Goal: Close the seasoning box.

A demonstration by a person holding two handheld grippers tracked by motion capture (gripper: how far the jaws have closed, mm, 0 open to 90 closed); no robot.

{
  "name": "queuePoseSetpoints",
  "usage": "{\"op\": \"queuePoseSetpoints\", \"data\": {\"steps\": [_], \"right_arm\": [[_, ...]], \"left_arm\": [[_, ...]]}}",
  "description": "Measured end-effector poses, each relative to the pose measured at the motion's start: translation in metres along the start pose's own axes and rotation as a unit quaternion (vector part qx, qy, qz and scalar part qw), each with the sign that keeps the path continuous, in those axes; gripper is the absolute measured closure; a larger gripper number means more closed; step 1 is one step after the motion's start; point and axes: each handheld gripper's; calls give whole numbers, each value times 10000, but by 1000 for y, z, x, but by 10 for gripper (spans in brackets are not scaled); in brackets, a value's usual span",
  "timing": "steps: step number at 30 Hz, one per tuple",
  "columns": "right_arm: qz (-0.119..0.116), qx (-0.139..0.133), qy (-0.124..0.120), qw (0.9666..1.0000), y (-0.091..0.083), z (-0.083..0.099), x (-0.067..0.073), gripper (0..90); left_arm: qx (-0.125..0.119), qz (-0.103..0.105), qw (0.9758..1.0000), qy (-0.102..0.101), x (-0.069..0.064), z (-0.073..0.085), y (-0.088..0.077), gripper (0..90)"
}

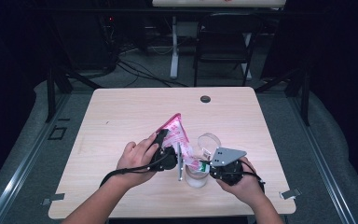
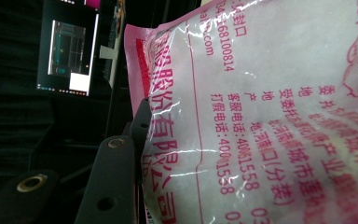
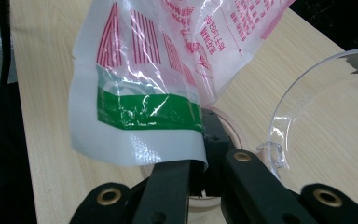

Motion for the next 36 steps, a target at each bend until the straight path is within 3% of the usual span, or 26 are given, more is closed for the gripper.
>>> {"op": "queuePoseSetpoints", "data": {"steps": [36], "right_arm": [[-28, 60, 10, 10000, 4, 2, 0, 900]], "left_arm": [[-3, 12, 10000, 8, -1, 0, 2, 601]]}}
Point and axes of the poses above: each handheld gripper's, and its own axes: y roughly forward along the jaws, z roughly out of its underside, x roughly to its left, and after that the axes turned 1 degree about x, right-handed
